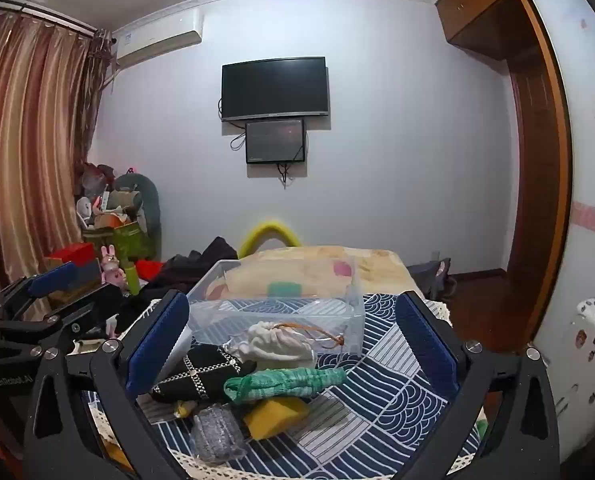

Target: Organize soft objects

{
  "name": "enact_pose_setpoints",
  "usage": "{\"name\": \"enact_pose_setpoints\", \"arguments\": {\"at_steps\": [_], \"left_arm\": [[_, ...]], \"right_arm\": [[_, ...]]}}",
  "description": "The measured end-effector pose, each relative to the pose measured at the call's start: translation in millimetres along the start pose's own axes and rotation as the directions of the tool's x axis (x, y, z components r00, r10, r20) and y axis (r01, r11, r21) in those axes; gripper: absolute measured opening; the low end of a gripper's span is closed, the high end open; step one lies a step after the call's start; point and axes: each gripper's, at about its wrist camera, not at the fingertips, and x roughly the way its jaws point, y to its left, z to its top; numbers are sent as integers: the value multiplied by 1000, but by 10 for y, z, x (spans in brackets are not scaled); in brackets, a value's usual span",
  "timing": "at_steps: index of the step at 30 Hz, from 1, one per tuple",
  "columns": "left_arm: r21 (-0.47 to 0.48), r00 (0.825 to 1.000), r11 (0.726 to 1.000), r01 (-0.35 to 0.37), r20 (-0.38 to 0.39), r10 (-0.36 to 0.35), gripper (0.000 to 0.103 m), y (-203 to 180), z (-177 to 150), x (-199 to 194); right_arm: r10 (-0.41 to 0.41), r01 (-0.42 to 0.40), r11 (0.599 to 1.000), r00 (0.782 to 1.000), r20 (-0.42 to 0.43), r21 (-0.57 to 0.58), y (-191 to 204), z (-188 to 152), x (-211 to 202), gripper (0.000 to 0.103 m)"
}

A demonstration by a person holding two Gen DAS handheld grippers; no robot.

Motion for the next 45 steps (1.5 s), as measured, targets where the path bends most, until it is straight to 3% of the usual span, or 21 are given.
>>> {"name": "enact_pose_setpoints", "arguments": {"at_steps": [45], "left_arm": [[-34,1000,999,8,-10,-8,103,29,-68,45]], "right_arm": [[16,-16,1000,1000,0,11,-8,15,-50,103]]}}
